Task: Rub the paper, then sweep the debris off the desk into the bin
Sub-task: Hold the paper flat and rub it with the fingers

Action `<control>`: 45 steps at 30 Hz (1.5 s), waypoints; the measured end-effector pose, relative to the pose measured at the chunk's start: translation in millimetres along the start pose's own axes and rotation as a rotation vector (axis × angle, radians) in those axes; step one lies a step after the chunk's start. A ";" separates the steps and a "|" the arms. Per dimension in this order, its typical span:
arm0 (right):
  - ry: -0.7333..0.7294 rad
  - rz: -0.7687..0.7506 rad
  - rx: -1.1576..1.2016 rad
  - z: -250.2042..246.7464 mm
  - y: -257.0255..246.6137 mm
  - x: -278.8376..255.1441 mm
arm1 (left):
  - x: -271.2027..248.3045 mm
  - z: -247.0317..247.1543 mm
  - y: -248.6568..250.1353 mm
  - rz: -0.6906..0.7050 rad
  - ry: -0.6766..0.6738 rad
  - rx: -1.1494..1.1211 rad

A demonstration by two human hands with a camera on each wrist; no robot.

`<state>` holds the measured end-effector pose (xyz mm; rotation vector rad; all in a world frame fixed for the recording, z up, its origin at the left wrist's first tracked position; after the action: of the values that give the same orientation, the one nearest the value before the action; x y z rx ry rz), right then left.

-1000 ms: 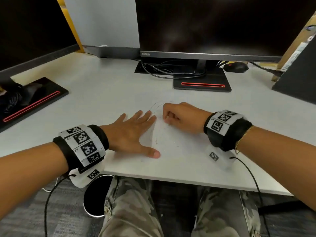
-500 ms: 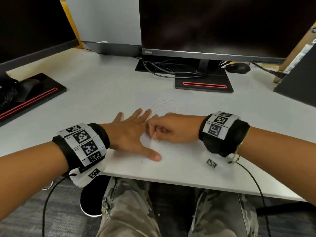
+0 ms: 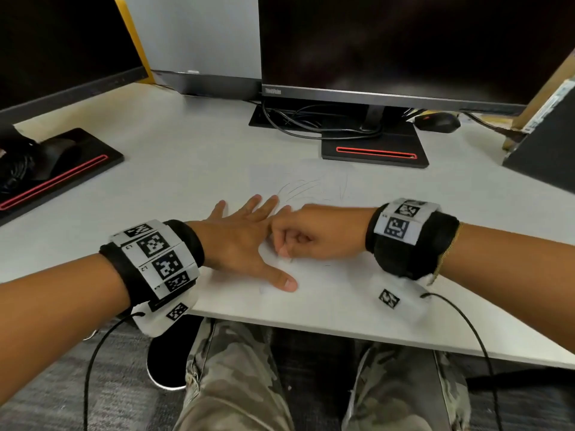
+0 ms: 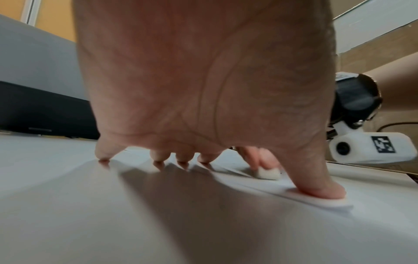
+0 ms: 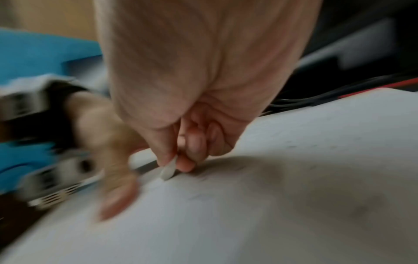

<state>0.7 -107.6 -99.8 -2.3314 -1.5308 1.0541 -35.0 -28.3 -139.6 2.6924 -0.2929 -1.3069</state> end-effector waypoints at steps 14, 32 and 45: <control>0.005 -0.027 0.009 13.7 -9.0 -9.6 | 0.6 0.0 -0.9 -0.002 0.018 0.000; 0.145 0.035 0.002 -0.1 11.9 -18.7 | 2.5 -0.6 1.2 0.011 0.029 -0.008; 0.082 0.000 -0.002 15.1 0.8 -22.0 | 2.2 0.7 0.7 -0.004 0.036 0.002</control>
<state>-13.3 -130.3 -101.1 -2.3456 -1.5030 0.9451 -34.3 -29.4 -141.5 2.7156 -0.2855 -1.2586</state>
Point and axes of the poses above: each hand's wrist, its own x-axis towards the middle knuckle, its own z-axis out of the palm, y = z × x, the point moved 10 cm from there along x, towards the middle knuckle, and after that the axes turned 14 degrees about -y, right-handed, at the moved point
